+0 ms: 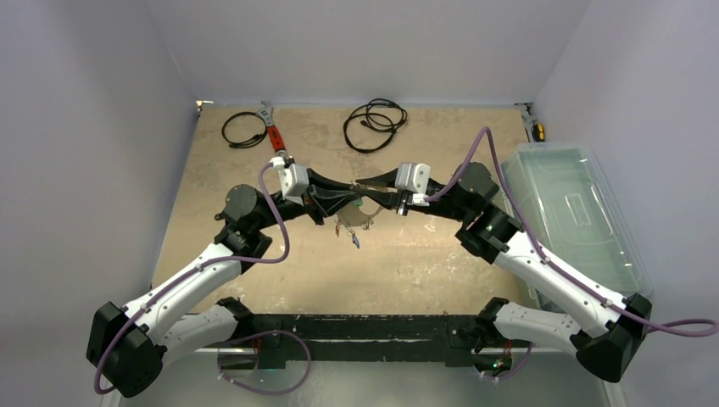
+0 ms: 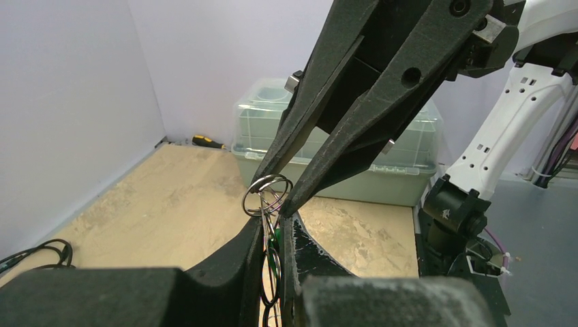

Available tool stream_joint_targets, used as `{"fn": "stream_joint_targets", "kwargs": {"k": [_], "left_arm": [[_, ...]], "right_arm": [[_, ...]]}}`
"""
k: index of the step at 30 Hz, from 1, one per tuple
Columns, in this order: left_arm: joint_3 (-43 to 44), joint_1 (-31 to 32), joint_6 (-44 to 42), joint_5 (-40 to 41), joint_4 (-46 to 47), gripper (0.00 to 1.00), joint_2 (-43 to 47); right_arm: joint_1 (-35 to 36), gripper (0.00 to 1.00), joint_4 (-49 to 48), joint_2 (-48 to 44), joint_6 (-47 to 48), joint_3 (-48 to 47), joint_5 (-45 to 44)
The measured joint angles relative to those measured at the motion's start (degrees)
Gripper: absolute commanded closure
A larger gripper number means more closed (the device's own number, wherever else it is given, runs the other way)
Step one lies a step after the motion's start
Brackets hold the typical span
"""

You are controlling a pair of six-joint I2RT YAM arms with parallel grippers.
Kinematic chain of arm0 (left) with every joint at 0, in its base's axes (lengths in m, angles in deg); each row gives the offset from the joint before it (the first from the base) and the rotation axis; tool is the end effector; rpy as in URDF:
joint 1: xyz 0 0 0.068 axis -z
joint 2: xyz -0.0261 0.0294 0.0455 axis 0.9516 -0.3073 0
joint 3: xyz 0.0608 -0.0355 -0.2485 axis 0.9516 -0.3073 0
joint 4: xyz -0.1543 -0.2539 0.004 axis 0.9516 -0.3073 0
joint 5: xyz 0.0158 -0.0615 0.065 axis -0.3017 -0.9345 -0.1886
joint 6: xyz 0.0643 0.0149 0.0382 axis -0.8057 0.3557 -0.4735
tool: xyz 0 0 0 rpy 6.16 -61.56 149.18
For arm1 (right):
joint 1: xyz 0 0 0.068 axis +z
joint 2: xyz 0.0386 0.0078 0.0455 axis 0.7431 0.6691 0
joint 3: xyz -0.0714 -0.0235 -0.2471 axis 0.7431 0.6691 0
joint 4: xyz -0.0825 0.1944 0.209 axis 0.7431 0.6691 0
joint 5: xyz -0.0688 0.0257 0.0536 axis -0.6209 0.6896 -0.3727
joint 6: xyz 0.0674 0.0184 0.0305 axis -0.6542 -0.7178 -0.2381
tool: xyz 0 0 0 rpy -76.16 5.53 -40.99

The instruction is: Put the keys on the keyring

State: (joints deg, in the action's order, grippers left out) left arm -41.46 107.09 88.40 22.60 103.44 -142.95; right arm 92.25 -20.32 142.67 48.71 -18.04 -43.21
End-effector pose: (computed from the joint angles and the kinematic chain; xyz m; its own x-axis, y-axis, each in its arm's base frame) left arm 0.2122 -0.1977 0.3370 0.0444 -0.2634 -0.9637 0.9686 0.2477 -0.0230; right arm 0.1964 0.2389 0.3908 0.4266 0.0015 -0.9045 -0.8737 0.2591 -0.4116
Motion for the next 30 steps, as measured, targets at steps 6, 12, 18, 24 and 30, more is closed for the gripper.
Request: {"fn": "stream_joint_targets", "kwargs": {"k": [6, 12, 18, 24, 30], "left_arm": [[-1.03, -0.11, 0.35, 1.22, 1.07, 1.0, 0.0], [-2.03, -0.17, 0.07, 3.85, 1.4, 1.0, 0.09], [-2.86, -0.48, -0.33, 5.62, 0.85, 1.0, 0.2], [-3.26, -0.76, -1.6, 7.34, 0.81, 1.0, 0.39], [-3.28, -0.85, -3.1, 8.61, -0.72, 0.9, 1.2]], "right_arm": [[0.0, 0.84, -0.7, 0.85, -0.74, 0.22, -1.07], [0.13, 0.9, -0.92, 2.16, -1.68, 0.22, -2.89], [0.42, 0.86, -1.01, 3.72, -3.15, 0.04, -4.85], [0.76, 1.0, 1.55, 5.92, -5.01, -2.78, -7.72], [0.9, 1.0, 6.54, 7.87, -5.86, -6.86, -8.41]]}}
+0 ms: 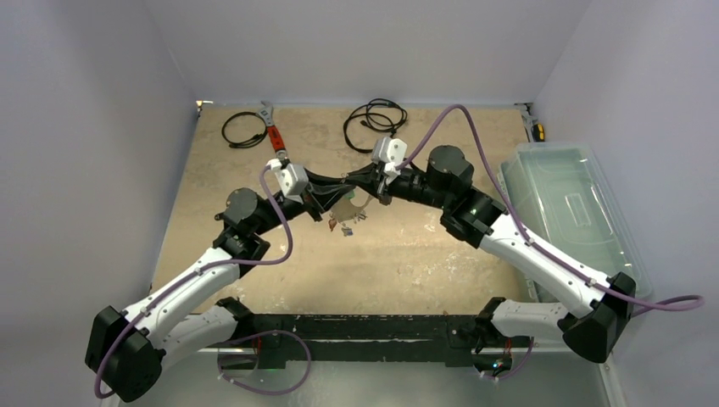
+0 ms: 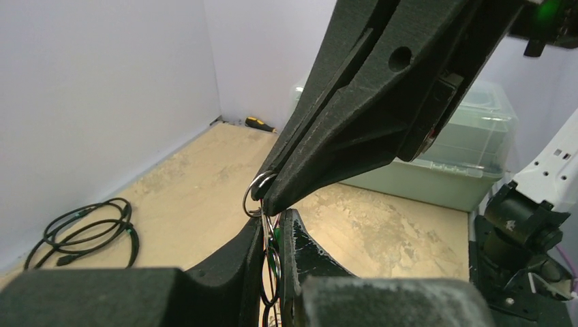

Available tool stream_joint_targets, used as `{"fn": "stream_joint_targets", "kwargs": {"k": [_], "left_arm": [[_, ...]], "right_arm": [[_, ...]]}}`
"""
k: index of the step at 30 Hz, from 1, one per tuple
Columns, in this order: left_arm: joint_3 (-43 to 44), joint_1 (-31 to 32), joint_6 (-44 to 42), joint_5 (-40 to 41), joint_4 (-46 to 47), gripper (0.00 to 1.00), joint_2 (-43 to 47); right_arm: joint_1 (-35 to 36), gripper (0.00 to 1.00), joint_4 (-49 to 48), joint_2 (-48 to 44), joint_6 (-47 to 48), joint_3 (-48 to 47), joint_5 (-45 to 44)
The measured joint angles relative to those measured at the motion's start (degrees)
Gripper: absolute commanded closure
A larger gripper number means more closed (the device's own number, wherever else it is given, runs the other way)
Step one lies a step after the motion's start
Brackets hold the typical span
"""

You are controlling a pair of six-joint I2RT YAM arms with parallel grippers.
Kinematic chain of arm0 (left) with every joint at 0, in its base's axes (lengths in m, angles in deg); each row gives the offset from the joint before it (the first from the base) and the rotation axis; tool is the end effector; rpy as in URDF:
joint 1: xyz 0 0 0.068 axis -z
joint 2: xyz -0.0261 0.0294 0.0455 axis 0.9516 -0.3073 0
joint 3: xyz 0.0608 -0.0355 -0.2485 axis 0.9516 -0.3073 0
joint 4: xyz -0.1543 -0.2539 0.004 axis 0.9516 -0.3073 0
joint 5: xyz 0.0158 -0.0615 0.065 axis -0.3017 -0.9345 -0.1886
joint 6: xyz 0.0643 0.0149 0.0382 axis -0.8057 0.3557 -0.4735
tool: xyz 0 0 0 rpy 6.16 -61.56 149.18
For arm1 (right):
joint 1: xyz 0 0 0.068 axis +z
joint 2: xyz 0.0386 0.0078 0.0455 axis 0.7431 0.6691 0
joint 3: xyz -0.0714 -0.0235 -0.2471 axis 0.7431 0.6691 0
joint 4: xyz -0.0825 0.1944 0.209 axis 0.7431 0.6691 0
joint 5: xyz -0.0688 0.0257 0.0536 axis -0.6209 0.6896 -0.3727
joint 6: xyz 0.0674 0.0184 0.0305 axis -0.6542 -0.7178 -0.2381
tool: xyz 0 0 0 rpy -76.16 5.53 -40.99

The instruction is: Put the keys on the keyring

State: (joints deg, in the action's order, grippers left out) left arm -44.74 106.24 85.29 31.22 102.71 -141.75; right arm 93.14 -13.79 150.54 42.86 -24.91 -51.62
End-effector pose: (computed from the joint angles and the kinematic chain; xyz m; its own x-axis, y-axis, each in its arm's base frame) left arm 0.2210 -0.1889 0.3195 0.0710 -0.2475 -0.9663 0.9114 0.4097 -0.0380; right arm 0.2247 0.2622 0.3841 0.2353 -0.0913 -0.9676 -0.9012 0.3524 -0.2524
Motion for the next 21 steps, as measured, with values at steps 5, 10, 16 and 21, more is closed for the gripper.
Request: {"fn": "stream_joint_targets", "kwargs": {"k": [5, 10, 16, 21], "left_arm": [[0.5, 0.2, -4.72, -0.31, -5.22, 0.58, 1.84], [2.27, 1.33, -11.47, -0.24, -11.34, 0.47, 3.06], [4.2, 2.54, -17.51, 0.28, -16.04, 0.45, 2.38], [4.2, 2.71, -17.86, 2.08, -16.92, 0.3, 0.46]], "right_arm": [[0.26, 1.0, 7.34, 1.99, 0.04, -4.46, -0.66], [-0.15, 1.0, 15.06, 3.89, -0.39, -7.85, -3.65], [-0.15, 1.0, 22.01, 4.52, -2.84, -10.25, -5.2], [-0.15, 1.0, 23.02, 4.42, -5.35, -11.8, -5.66]]}}
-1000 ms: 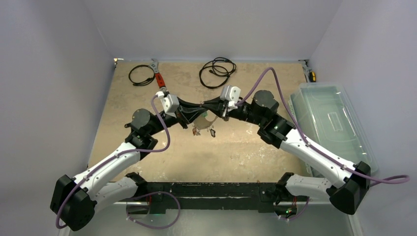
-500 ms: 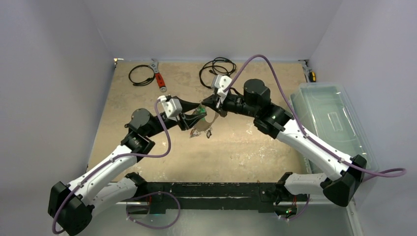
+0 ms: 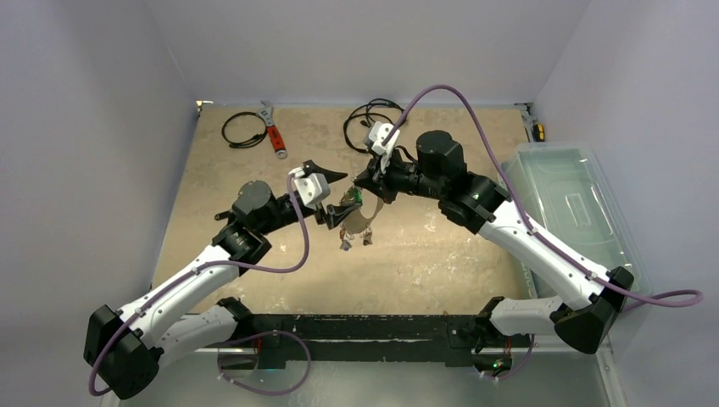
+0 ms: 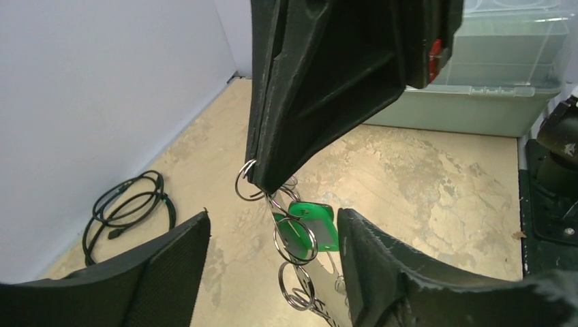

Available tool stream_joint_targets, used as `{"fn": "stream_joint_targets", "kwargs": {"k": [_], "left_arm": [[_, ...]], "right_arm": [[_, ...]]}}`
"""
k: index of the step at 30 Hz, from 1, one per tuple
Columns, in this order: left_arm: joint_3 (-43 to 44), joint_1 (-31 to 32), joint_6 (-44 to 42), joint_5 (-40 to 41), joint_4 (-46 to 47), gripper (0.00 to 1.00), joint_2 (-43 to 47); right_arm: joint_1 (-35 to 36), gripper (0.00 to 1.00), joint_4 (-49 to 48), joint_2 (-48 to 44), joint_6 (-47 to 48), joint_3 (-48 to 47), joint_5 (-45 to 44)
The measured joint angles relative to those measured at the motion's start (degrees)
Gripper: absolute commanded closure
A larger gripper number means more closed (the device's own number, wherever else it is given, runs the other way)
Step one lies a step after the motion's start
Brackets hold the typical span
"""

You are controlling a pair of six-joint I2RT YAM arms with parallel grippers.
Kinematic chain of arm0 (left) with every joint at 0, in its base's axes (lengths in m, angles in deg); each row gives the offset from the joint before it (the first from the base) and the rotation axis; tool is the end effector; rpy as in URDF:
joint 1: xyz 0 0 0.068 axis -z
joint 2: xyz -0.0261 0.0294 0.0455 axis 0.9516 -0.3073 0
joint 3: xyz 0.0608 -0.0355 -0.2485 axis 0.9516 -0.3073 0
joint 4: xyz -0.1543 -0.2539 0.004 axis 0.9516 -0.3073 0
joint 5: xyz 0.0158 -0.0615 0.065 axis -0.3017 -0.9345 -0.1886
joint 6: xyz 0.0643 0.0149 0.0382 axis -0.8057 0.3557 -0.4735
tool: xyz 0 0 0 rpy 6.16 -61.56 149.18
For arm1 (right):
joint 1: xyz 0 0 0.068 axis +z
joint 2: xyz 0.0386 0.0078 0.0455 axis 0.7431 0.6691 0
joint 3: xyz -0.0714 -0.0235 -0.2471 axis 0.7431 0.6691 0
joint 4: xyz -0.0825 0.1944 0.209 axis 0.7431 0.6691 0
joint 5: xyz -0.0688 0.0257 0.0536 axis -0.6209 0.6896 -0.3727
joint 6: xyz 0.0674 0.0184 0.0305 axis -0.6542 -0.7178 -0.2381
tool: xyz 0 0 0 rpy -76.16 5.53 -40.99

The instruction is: Put the keys on the keyring

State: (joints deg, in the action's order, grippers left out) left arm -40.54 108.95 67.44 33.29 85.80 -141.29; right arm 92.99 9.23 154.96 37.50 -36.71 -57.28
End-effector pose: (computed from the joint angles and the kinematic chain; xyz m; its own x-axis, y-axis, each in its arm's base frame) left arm 0.2185 -0.2015 0.3146 0.1751 0.0009 -0.9846 0.8884 0.4309 0.1584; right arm 0.2350 0.2628 0.3907 -0.0461 -0.2622 -0.9639 -0.9009 0.4279 -0.0733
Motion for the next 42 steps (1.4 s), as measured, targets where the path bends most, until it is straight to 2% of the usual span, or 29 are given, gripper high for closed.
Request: {"fn": "stream_joint_targets", "kwargs": {"k": [3, 10, 14, 16, 21, 25, 33, 42], "left_arm": [[-0.04, 0.0, 1.88, 1.14, 1.2, 0.32, -0.57], [-0.55, 0.02, 8.37, 1.6, 7.26, 0.49, -2.73], [-0.55, 0.07, 9.97, 1.81, 7.74, 0.4, -4.87], [-0.55, 0.07, 10.86, 1.99, 7.69, 0.4, -5.81], [-0.55, 0.07, 12.55, 2.43, 7.82, 0.78, -6.58], [-0.55, 0.61, 13.22, 2.21, 8.0, 1.0, -6.73], [-0.55, 0.85, 9.79, 2.4, 7.1, 1.0, -6.16], [-0.28, 1.25, -1.07, 5.49, -0.9, 1.0, -3.67]], "right_arm": [[0.0, 1.0, 0.15, -0.02, -1.25, -0.28, -0.28], [0.13, 1.0, 0.31, -0.02, -3.3, -1.18, -0.39], [0.35, 1.0, 0.22, -0.02, -4.02, -1.86, -0.55], [0.42, 1.0, 0.26, -0.02, -4.31, -2.1, -0.94], [0.55, 1.0, 0.24, -0.02, -4.79, -2.47, -1.77], [0.57, 1.0, 0.22, -0.02, -5.01, -2.75, -2.38], [0.66, 1.0, 2.73, 0.79, -6.51, -4.7, -2.99], [0.72, 1.0, 5.22, 2.89, -10.36, -5.88, -2.67]]}}
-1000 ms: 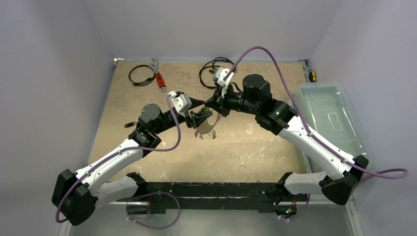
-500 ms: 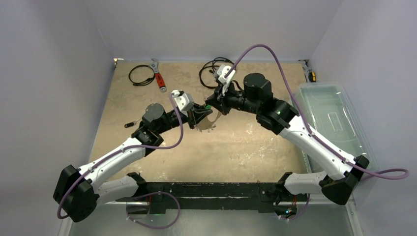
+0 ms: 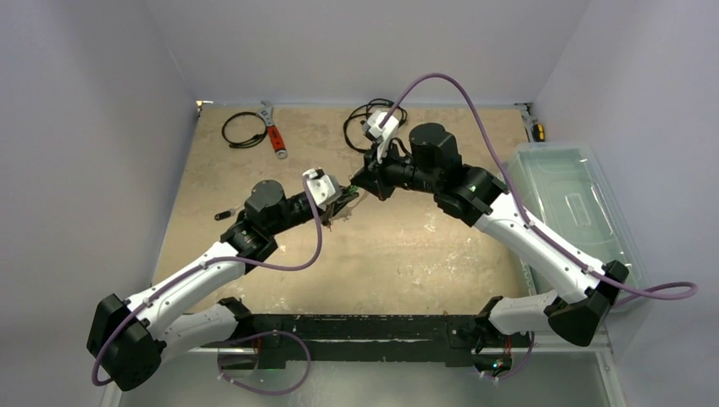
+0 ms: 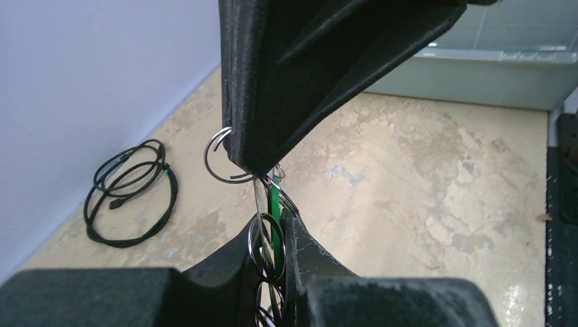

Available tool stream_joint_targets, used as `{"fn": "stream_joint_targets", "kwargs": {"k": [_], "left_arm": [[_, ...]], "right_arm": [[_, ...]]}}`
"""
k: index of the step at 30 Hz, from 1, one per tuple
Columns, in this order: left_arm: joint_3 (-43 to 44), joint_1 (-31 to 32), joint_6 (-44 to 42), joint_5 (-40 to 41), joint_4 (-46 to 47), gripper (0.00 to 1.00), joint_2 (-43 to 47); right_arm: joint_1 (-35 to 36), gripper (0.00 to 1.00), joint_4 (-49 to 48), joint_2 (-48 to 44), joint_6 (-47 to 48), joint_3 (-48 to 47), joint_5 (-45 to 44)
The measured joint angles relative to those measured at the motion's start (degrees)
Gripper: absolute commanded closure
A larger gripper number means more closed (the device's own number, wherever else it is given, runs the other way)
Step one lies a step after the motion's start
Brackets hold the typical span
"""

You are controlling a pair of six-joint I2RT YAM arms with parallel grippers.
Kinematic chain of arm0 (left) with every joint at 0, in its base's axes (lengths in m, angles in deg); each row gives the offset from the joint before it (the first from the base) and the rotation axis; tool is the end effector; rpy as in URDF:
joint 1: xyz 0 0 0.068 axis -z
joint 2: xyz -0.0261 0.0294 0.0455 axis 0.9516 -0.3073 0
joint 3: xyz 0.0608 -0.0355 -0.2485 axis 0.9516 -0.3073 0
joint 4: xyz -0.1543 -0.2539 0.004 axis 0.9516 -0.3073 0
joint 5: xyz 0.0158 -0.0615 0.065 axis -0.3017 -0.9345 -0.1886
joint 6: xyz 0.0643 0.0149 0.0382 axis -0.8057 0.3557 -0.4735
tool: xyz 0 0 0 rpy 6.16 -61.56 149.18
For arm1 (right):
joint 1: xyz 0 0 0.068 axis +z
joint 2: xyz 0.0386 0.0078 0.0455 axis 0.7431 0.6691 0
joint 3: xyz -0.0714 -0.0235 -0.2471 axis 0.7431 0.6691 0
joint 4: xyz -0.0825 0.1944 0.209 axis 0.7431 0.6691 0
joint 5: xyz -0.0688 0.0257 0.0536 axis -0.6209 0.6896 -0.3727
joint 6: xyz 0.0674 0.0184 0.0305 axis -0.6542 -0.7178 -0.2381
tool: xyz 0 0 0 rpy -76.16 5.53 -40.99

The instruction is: Put the keys on the keyring

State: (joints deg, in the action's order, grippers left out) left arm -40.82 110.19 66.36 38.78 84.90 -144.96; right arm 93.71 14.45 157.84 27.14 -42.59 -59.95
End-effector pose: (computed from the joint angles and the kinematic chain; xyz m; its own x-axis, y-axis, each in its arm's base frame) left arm 0.2292 -0.2109 0.2924 0.1203 0.0682 -0.9904 0.8618 0.4880 0.1383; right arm 0.2385 0.2687 0.4034 -0.2305 -0.2093 -0.9503 -0.8606 0.4996 0.0987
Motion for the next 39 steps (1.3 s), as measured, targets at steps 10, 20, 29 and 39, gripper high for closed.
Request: {"fn": "stream_joint_targets", "kwargs": {"k": [10, 20, 29, 39], "left_arm": [[0.24, 0.68, -7.28, 1.84, -6.36, 0.93, 1.44], [0.26, 0.31, -11.47, 7.8, -10.36, 0.88, 2.43], [0.26, 0.22, -11.72, 4.11, -10.97, 0.99, 2.6], [0.26, -0.2, -11.19, 2.08, -9.49, 0.4, 2.64]], "right_arm": [[-0.02, 1.0, 2.93, 1.4, -1.7, -0.33, 2.01], [-0.31, 1.0, 11.41, 2.19, -1.92, -1.22, 4.76], [-0.66, 1.0, 10.47, 2.19, -2.34, -1.46, 5.99], [-1.16, 1.0, 13.33, 3.06, -2.23, -2.29, 7.72]]}}
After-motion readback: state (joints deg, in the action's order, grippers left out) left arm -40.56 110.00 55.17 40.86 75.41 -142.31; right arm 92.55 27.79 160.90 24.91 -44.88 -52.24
